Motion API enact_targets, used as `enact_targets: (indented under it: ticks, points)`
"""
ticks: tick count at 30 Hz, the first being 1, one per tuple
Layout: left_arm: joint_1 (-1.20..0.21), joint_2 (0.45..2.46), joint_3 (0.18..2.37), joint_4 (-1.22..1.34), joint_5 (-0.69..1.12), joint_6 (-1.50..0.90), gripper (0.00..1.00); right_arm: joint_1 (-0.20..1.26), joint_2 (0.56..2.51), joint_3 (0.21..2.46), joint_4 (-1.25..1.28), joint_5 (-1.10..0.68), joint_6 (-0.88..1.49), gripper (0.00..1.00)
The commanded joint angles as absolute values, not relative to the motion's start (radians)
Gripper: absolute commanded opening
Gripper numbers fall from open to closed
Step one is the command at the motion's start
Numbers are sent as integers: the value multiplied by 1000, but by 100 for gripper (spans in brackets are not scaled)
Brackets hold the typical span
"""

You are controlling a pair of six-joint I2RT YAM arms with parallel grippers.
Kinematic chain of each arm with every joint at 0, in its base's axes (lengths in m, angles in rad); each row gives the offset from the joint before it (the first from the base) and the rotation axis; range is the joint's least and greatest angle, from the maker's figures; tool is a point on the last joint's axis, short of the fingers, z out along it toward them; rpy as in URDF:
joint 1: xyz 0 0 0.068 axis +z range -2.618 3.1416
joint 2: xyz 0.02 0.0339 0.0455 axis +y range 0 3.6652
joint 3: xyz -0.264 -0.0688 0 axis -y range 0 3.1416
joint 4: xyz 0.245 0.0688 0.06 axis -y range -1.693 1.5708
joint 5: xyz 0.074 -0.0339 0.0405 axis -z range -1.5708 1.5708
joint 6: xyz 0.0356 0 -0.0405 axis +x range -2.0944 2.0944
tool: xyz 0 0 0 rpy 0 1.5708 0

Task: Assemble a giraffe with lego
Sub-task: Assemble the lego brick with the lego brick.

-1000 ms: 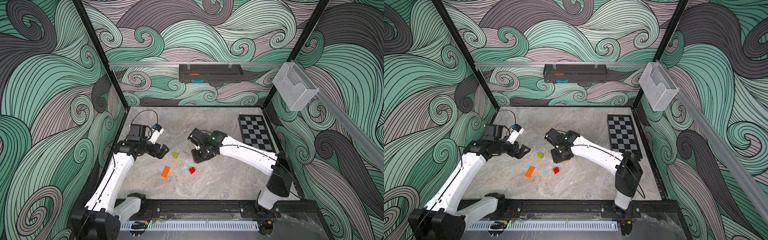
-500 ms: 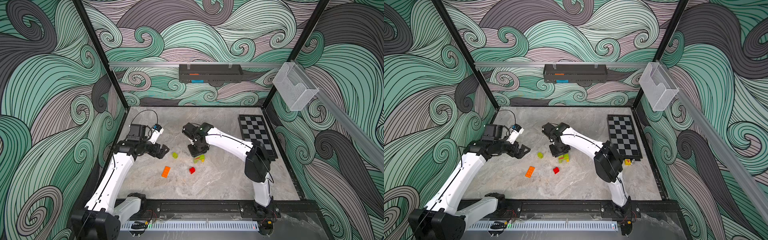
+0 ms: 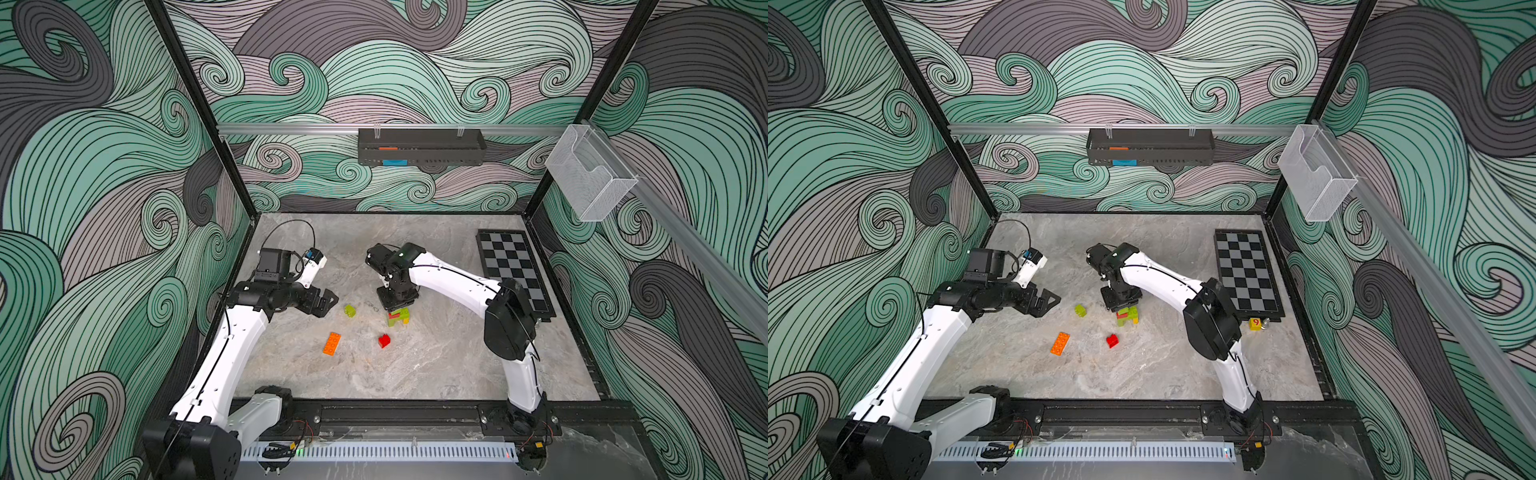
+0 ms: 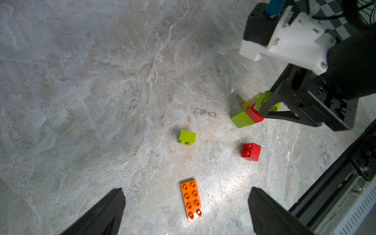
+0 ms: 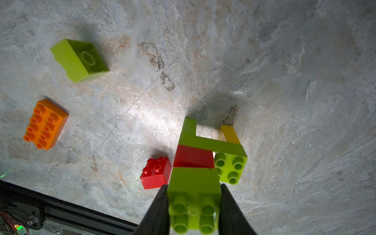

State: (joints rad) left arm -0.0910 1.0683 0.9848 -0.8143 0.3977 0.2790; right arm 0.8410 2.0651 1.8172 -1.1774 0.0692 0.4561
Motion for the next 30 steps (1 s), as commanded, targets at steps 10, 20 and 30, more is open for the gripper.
enact_targets:
  ticks: [10, 20, 30]
  points:
    - [-84, 1048, 981, -805, 422, 287, 99, 835, 2098, 1817, -1195, 55, 577, 20]
    - [-86, 1046, 978, -804, 425, 287, 99, 837, 2098, 1756, -1157, 43, 632, 19]
    - [-86, 1045, 977, -802, 425, 287, 99, 860, 2060, 1632, -1091, 75, 676, 19]
